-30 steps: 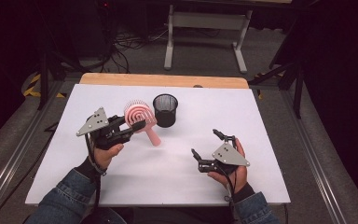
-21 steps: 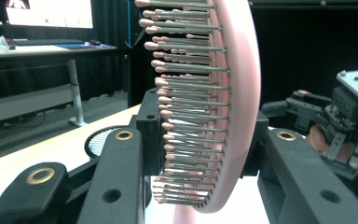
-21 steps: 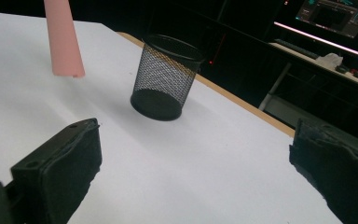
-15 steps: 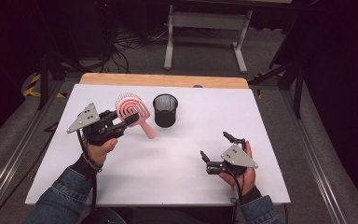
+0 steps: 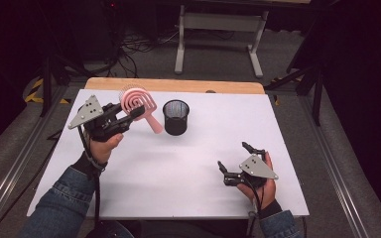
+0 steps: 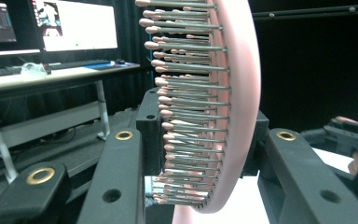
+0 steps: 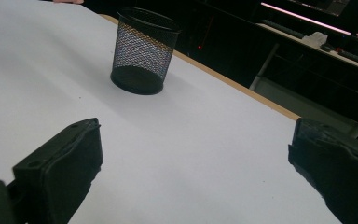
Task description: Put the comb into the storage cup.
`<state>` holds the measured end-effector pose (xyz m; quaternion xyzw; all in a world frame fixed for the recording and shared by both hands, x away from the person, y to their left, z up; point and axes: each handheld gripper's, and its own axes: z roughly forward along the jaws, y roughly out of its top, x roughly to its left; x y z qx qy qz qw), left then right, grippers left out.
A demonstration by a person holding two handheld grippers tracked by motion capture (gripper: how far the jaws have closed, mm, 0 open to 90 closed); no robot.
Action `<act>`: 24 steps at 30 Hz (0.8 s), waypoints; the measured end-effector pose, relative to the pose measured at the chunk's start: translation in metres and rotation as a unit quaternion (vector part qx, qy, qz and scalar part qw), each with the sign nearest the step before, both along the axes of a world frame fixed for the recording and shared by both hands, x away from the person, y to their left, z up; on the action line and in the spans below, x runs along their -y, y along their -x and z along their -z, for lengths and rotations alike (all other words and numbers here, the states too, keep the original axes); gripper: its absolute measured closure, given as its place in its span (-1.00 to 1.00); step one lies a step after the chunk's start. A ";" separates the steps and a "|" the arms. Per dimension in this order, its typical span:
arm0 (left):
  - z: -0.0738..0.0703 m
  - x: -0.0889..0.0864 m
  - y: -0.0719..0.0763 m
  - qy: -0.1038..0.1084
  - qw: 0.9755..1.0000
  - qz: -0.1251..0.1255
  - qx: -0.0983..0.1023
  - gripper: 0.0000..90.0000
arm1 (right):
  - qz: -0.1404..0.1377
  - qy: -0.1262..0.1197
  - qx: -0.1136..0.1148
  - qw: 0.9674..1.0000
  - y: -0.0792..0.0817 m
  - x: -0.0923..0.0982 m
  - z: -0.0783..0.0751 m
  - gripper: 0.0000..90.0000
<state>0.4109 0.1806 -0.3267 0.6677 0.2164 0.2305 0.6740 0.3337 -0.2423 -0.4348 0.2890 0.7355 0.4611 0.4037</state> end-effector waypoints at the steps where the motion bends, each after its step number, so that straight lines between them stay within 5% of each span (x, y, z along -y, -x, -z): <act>1: 0.000 0.000 0.000 0.000 1.000 0.000 0.000 0.41 | 0.000 0.000 0.000 1.000 0.000 0.000 0.000 -0.92; 10: -0.029 0.006 -0.015 0.009 1.000 -0.013 0.018 0.41 | -0.003 0.000 -0.002 1.000 -0.001 -0.001 0.001 -0.92; 24: -0.031 0.031 -0.045 -0.005 1.000 -0.020 0.006 0.41 | -0.002 0.000 -0.004 1.000 -0.002 0.000 0.001 -0.92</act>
